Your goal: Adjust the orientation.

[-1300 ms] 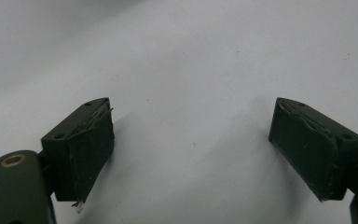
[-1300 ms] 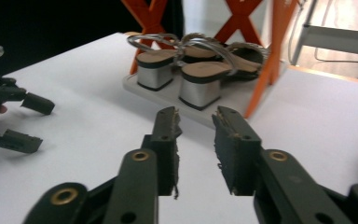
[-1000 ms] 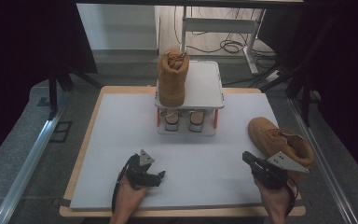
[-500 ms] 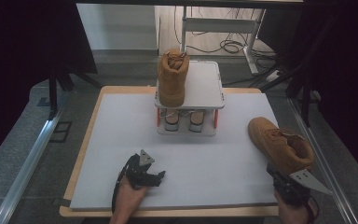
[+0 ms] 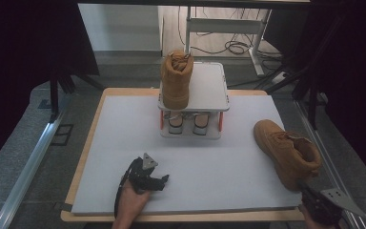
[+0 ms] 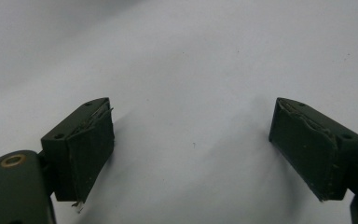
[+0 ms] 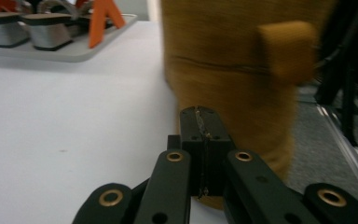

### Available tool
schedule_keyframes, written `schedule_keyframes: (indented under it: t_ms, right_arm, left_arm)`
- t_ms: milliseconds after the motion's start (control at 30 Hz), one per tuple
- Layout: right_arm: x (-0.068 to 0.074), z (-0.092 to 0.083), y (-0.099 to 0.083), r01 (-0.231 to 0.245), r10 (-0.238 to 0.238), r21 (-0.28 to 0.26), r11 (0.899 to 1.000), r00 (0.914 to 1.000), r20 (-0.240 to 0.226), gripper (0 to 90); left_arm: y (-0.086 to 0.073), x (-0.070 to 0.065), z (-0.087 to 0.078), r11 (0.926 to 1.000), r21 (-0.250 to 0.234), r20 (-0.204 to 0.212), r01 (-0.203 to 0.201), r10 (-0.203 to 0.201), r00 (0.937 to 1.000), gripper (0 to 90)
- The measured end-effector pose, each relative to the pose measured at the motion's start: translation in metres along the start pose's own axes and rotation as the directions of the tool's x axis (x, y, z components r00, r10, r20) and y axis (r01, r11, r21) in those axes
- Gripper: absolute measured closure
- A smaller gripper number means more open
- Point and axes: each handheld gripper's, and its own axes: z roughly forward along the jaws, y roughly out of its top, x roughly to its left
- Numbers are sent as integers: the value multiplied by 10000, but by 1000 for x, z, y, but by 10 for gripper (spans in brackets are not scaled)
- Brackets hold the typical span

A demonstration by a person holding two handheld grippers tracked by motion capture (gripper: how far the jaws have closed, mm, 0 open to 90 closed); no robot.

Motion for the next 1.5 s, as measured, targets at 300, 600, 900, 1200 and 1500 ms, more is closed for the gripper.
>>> schedule_keyframes:
  t_ms: [300, 600, 900, 1200, 1500]
  right_arm:
    - [-20, -2, -5, -206, 198, 120, 9997, 9974, 688, 899]
    - [-30, 4, -9, -192, 153, 396, 9990, 9953, 960, 899]
    - [-30, 7, -11, -372, 344, 285, 9989, 9953, 908, 899]
    - [-31, 12, -7, -410, 384, 270, 9988, 9952, 905, 900]
    - [-22, 17, -4, -248, 235, 261, 9994, 9986, 478, 899]
  left_arm:
    - [0, 0, 0, 10000, -2, 5, 9, -9, 10000, 138]
    - [0, 0, 0, 10000, 9, -1, -4, 4, 10000, 138]
    - [0, 0, 0, 10000, 23, -4, 0, 0, 10000, 138]
    - [0, 0, 0, 10000, 21, 1, -4, 4, 10000, 138]
    - [0, 0, 0, 10000, -7, 9, 9, -9, 10000, 138]
